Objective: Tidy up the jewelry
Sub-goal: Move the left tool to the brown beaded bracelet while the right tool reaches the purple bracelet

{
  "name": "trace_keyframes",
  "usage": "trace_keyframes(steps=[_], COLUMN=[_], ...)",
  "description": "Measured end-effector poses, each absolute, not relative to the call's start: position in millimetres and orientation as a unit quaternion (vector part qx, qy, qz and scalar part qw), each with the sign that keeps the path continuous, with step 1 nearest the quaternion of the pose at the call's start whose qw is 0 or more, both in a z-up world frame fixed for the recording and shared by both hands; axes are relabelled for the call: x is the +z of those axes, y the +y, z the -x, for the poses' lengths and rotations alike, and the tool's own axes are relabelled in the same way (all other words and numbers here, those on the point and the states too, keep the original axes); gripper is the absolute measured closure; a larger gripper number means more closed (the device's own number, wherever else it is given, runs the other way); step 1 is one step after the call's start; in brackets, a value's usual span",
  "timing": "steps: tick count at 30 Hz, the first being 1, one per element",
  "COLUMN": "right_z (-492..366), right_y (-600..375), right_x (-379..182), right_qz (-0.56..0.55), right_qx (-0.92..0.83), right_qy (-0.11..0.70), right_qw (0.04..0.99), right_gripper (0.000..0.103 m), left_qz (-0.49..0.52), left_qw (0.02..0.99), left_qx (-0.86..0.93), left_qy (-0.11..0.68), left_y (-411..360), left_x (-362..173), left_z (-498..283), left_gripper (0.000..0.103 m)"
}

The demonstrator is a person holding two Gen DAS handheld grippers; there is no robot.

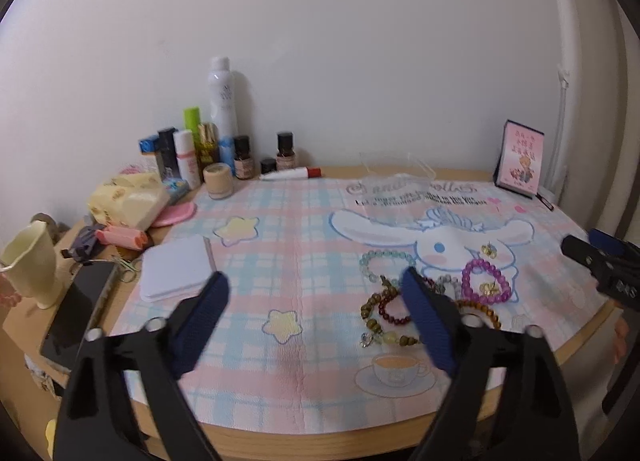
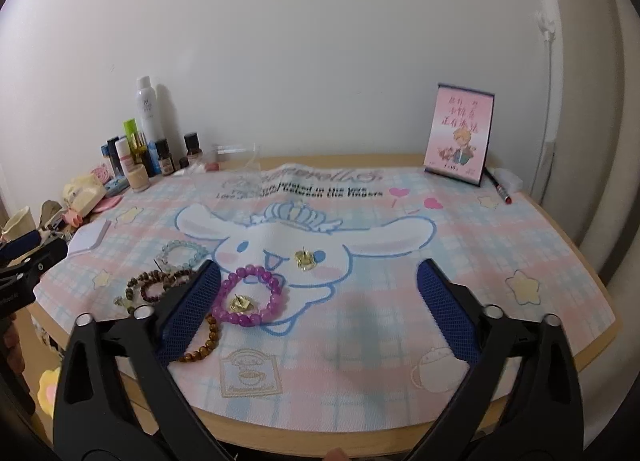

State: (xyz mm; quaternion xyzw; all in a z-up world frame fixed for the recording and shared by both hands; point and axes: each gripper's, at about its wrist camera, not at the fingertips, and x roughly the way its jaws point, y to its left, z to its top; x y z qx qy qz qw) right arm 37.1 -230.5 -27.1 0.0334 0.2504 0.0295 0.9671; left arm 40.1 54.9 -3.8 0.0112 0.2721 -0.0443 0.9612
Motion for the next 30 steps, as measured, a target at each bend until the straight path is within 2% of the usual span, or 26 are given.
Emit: trace_keyframes(steps=[1, 4, 9, 11, 12, 14, 21, 24, 30], right_z=[-41.2, -53.3, -69.6, -76.5, -79.5, -84.7, -106.7, -113.9, -119.8], right_y=[-231.5, -233.0, -230.2, -227.0, -225.2, -222.5, -214.6, -212.6, -208.8], right_x=[-29.8, -39.5, -49.2, -50.7, -51.3, -52.7, -61.7, -65.6, -70.9], right_qz=[-0.039, -0.051, -0.058, -0.055, -0.051, -0.043, -0.029, -0.023, -0.013], right_qx=[0.033, 0.061, 0.101, 0.113, 0.116, 0.115, 0.126, 0.128, 0.128], right_qy=[0.26, 0.289, 0.321, 0.332, 0.336, 0.345, 0.373, 0.387, 0.399], right_qw=[0.964, 0.954, 0.94, 0.935, 0.933, 0.931, 0.919, 0.913, 0.908], right_gripper=[0.037, 0.053, 0.064, 0.065, 0.069, 0.075, 0.078, 0.08, 0.08], left_qz=[-0.012, -0.001, -0.006, -0.017, -0.025, -0.036, -0.024, -0.027, -0.018], left_qw=[0.959, 0.947, 0.921, 0.913, 0.91, 0.904, 0.889, 0.884, 0.878], left_qx=[-0.054, -0.098, -0.16, -0.166, -0.166, -0.175, -0.183, -0.182, -0.191], left_qy=[0.278, 0.306, 0.356, 0.372, 0.379, 0.388, 0.418, 0.43, 0.438], left_y=[56.6, 62.1, 57.3, 50.4, 46.6, 40.8, 41.0, 40.4, 42.1], left_x=[-5.9, -12.8, -26.1, -32.2, -34.8, -39.0, -50.4, -54.7, -59.5], left_z=[-43.6, -58.2, -83.2, -90.0, -93.4, -98.8, -115.2, -119.9, -125.6], left_gripper=[0.032, 0.04, 0.045, 0.055, 0.058, 0.058, 0.06, 0.068, 0.069])
